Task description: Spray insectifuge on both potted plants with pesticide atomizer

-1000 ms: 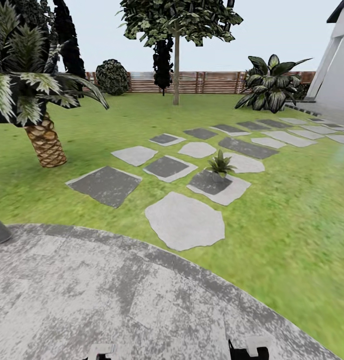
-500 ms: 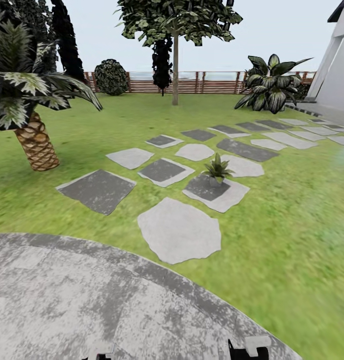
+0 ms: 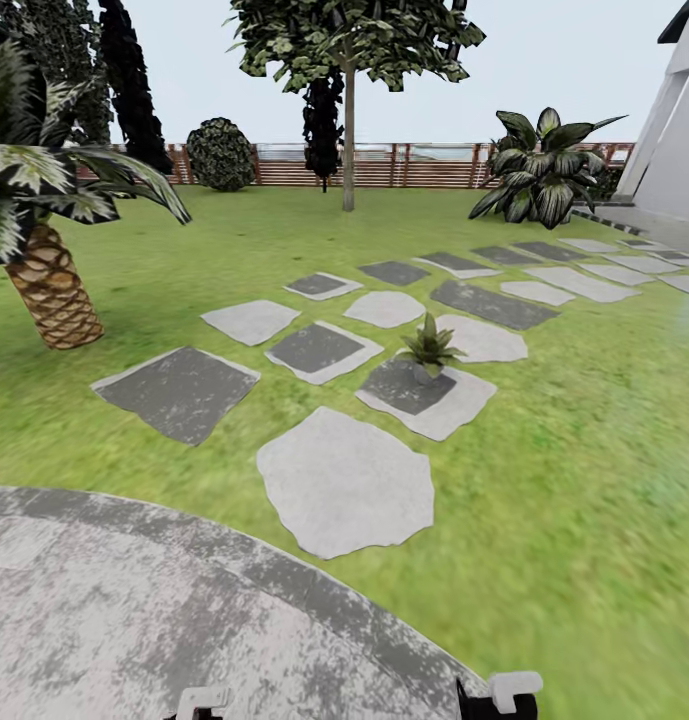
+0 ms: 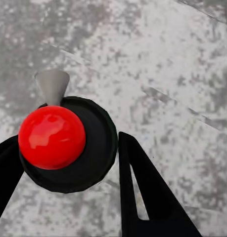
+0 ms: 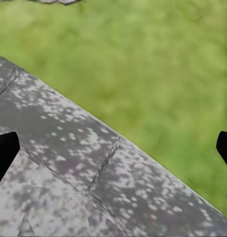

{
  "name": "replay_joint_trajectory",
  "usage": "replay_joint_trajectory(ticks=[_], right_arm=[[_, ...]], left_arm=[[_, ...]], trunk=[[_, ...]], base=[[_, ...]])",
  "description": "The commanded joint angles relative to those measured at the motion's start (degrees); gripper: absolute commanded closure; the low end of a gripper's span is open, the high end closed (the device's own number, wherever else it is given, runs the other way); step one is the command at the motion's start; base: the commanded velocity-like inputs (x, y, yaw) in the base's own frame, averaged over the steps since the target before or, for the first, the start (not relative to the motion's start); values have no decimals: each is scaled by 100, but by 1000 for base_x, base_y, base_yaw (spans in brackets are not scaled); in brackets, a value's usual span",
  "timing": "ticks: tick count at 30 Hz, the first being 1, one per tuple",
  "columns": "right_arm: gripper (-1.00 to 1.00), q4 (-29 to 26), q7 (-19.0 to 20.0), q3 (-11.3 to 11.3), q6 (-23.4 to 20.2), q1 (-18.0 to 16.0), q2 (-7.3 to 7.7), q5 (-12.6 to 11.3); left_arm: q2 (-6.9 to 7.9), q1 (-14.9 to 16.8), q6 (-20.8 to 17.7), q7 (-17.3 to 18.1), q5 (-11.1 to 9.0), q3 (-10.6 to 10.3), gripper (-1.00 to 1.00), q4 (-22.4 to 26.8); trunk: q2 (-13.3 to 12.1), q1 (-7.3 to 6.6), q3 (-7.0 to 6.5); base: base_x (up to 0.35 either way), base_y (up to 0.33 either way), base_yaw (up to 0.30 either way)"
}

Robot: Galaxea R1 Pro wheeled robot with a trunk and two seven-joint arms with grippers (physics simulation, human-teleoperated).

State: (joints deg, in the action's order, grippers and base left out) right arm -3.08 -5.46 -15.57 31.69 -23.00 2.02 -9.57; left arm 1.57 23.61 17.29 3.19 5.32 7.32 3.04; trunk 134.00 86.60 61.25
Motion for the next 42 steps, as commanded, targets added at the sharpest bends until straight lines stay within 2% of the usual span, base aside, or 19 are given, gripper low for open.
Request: replay_joint_trajectory(ticks=[1,42], right_arm=[[-100,1,-16,-51,10,-2,0,-45],[-100,1,-16,-60,8,1,-8,-45]], left_arm=[[1,3,20,18,53,50,100,-5],[1,3,20,19,56,50,100,-5]], trunk=[[2,2,5],[2,2,5]], base=[[268,-171,0],[264,-173,0]])
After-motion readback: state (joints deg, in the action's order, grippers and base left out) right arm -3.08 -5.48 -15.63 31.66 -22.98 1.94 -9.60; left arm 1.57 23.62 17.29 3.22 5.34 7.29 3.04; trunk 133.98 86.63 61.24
